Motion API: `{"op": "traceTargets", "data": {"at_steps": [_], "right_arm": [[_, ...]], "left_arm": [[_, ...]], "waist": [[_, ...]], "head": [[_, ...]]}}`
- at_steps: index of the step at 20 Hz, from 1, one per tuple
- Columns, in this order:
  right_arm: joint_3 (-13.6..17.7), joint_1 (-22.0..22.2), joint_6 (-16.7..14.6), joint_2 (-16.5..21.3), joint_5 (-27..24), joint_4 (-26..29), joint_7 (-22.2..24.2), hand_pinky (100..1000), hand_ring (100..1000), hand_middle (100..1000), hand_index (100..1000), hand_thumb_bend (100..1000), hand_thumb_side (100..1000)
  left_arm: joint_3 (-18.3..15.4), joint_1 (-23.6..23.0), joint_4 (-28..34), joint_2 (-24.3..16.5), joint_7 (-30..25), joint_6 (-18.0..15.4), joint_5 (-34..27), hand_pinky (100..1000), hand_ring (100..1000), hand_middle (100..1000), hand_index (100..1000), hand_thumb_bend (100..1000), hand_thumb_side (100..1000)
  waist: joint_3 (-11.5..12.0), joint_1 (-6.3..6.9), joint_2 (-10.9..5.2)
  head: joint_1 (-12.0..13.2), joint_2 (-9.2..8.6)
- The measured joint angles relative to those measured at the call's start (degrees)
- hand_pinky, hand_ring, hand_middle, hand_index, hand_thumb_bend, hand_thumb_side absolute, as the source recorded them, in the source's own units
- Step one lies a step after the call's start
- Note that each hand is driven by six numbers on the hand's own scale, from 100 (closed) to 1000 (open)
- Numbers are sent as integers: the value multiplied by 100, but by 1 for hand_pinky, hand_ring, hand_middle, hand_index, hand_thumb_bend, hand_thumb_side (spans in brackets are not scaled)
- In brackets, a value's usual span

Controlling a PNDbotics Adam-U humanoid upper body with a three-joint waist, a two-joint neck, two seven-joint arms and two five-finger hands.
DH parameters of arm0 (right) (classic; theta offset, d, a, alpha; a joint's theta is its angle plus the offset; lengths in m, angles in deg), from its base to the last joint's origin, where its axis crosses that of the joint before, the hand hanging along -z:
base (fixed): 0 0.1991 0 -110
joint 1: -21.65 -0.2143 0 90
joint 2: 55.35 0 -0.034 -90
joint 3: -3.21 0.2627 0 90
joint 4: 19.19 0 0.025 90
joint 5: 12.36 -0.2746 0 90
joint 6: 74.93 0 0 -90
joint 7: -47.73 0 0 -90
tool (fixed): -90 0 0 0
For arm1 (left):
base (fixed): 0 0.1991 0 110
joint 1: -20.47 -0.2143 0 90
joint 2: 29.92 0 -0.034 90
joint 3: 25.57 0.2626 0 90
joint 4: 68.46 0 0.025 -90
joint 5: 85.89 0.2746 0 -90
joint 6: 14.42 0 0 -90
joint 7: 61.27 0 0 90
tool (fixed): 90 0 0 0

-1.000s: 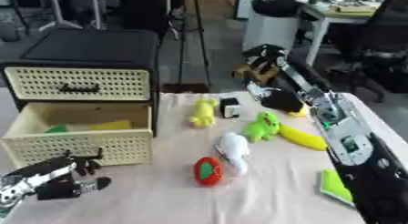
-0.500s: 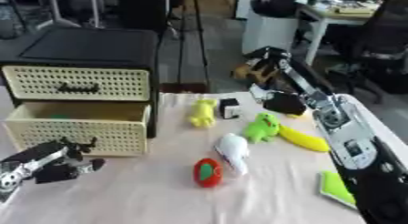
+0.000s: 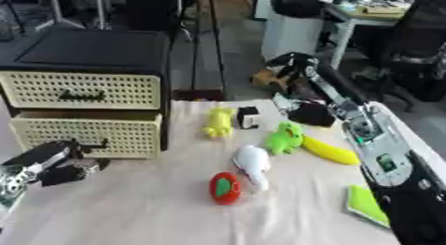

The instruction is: Pick up objects from table and place into drawer.

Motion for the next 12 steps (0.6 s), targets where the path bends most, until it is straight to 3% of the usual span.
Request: {"op": "traceTargets", "data": {"at_steps": [7,12], "right_arm": [[-22,-15,-22,-16,0,33,23,631,724,793,857,100,526],[-19,-42,-22,-64,0,35,26,634,726,793,858,100,524]], "left_arm": [[-160,190,-305,158,390,28,246,752,818,867,891,487,1000],[-297,104,-151,189,760,105,103,672,739,808,838,483,1000]], "waist": [[-72,1,55],[-93,1,81]], "head": [[42,-43],[45,-47]]}}
